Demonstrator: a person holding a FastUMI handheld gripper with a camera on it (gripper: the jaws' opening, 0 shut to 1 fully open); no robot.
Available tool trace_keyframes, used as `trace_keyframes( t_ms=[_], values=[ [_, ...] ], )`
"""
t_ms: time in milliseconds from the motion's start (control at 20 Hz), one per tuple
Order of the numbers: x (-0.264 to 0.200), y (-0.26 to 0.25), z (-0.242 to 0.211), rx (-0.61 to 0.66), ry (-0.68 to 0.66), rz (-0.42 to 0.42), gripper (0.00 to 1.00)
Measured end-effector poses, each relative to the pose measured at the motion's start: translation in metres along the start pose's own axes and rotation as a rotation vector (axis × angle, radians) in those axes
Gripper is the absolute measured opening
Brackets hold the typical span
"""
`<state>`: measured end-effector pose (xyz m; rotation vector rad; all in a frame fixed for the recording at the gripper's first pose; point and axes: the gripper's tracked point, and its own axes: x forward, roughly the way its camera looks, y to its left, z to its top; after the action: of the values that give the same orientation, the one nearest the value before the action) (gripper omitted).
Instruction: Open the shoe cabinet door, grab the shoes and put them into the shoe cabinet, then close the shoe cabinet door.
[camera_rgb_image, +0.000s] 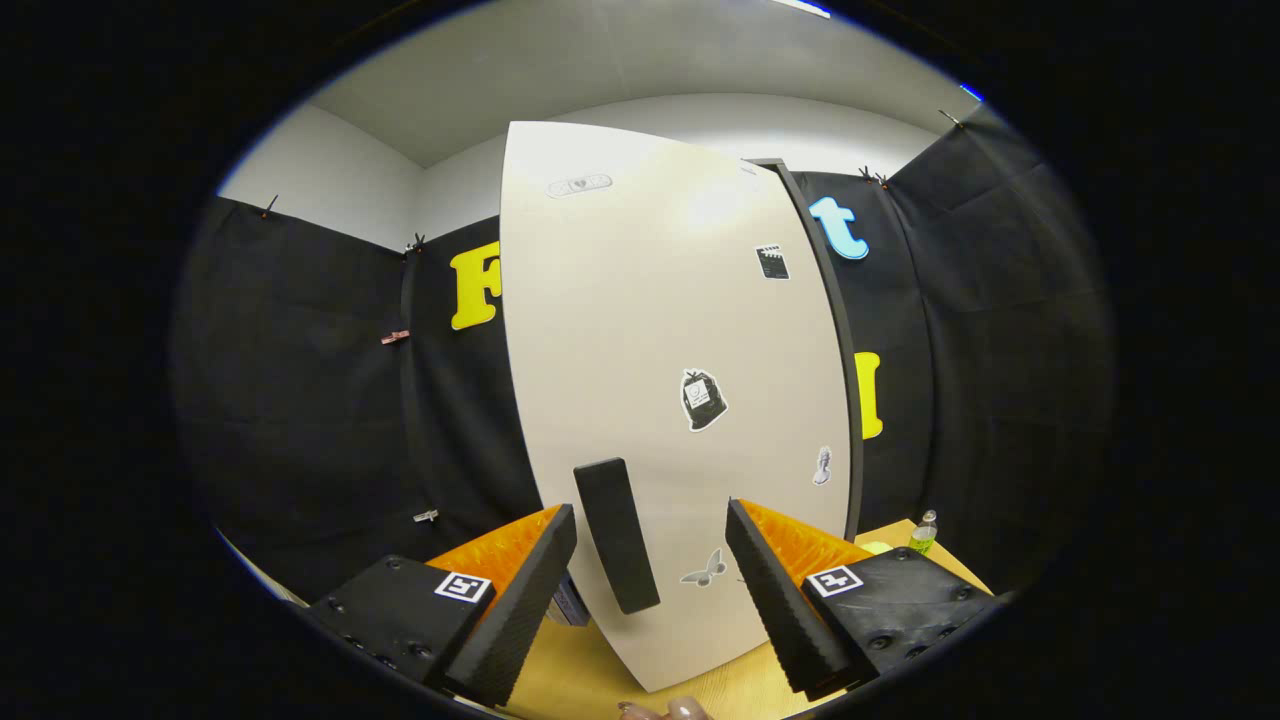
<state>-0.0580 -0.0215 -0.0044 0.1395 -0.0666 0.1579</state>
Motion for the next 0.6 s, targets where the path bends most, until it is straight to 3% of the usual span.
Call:
trace_keyframes(
  t_ms=[600],
  values=[
    [-0.0037, -0.0005, 0.0039, -0.05, 0.025, 0.0, 0.98]
  ],
)
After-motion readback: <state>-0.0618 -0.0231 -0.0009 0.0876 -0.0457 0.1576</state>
